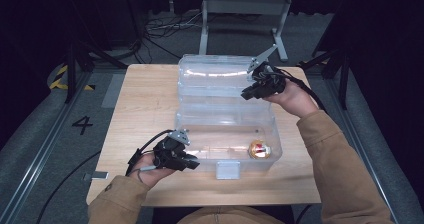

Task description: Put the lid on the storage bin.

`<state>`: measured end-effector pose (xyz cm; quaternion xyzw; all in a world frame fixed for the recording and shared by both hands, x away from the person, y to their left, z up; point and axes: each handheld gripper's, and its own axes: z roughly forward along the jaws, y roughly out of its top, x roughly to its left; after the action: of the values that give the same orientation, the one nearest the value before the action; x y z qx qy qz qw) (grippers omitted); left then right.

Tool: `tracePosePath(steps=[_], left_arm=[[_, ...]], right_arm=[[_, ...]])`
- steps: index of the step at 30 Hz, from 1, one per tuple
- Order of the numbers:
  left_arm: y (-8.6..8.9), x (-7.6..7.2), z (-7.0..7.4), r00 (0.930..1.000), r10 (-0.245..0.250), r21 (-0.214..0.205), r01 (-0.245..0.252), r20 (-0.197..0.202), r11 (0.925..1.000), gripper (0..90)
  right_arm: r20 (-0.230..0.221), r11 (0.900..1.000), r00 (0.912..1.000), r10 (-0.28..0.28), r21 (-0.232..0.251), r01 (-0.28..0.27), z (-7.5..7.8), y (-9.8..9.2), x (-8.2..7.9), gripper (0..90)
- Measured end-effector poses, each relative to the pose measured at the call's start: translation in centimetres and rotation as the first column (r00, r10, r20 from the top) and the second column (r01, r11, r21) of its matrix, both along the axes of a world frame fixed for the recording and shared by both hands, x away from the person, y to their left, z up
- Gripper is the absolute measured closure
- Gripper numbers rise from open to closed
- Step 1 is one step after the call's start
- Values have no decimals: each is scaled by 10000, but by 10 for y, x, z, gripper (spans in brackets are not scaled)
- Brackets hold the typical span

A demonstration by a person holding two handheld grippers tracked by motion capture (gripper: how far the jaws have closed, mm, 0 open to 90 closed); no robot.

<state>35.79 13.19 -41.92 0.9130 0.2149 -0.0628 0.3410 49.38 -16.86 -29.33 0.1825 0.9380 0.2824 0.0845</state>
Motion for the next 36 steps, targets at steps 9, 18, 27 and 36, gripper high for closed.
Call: tracePosePath(steps=[9,18,27,36], left_arm=[[0,0,0,10000,-17,-19,17,19,10000,743],[0,0,0,10000,1,-42,-1,29,10000,743],[0,0,0,10000,4,-47,-4,31,10000,743],[0,0,0,10000,20,-72,-20,30,10000,743]], right_arm=[[109,10000,9999,59,-27,-58,2,-1,-9,820],[178,9999,9997,140,-28,-140,4,-2,-18,821],[234,9996,9994,268,-59,-267,5,-2,-25,824],[355,9989,9982,473,-20,-472,6,-5,-36,828]])
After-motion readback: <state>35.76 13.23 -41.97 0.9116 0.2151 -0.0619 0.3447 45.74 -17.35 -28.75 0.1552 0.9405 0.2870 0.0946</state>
